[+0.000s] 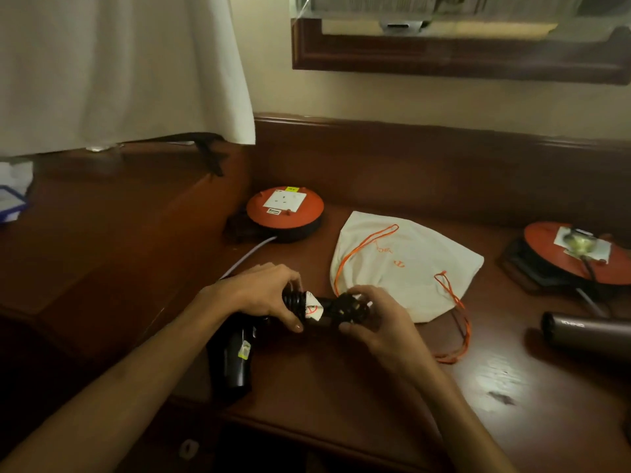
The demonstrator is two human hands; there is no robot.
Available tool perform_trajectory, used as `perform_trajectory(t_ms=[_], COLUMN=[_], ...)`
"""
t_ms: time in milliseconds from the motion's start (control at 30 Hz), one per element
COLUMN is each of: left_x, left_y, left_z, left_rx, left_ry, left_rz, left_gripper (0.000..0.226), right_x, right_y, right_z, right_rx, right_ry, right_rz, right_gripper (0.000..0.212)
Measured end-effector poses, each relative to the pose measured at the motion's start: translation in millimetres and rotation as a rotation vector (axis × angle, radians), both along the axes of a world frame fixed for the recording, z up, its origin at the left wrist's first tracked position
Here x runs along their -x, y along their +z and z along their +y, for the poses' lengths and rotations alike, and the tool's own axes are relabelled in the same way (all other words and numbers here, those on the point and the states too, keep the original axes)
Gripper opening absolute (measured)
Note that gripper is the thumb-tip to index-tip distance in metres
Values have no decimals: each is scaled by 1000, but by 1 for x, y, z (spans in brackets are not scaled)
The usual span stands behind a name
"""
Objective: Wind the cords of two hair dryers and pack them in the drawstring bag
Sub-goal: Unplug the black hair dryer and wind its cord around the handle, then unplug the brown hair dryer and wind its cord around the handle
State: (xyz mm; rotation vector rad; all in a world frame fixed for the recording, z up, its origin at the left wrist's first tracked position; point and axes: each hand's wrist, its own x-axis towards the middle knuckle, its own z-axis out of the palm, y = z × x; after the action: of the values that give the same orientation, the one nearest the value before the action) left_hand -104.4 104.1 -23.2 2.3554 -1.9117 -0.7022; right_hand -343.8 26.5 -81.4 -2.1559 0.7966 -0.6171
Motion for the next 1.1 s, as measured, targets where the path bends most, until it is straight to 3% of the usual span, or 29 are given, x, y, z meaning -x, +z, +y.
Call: perform_trajectory(t_ms=[100,233,300,367,433,533,733,833,1100], left_x=[-4,-17,-21,-25,-27,-27,-33,-39,-56], left_y=[3,-18,-23,-19,-17,-30,-42,-47,-44], left_z=[4,12,21,37,51,55,21,4,-39], left_rx=[18,127,178,215,251,277,288,282,302], left_ry=[-65,-127,-46,119,325,516,477,377,267], left_rz=[-136,-298,-241,-80,38,89,15,-108,-55], left_gripper=[49,87,107,113,101,73,63,59,52], right_x=[-4,-14,-13,-9,-9,-30,-92,-106,-156], right_y=[-17,-31,-25,-10,7,17,-19,-33,-33], right_z=[27,54,48,36,25,15,36,58,87], right_rx=[53,129,123,52,-48,-55,-91,-79,-69], right_ry=[-15,-31,44,189,235,142,245,133,-202], right_rz=[-26,214,314,365,288,75,11,-4,-73], right_gripper=[43,51,56,62,68,69,62,63,66])
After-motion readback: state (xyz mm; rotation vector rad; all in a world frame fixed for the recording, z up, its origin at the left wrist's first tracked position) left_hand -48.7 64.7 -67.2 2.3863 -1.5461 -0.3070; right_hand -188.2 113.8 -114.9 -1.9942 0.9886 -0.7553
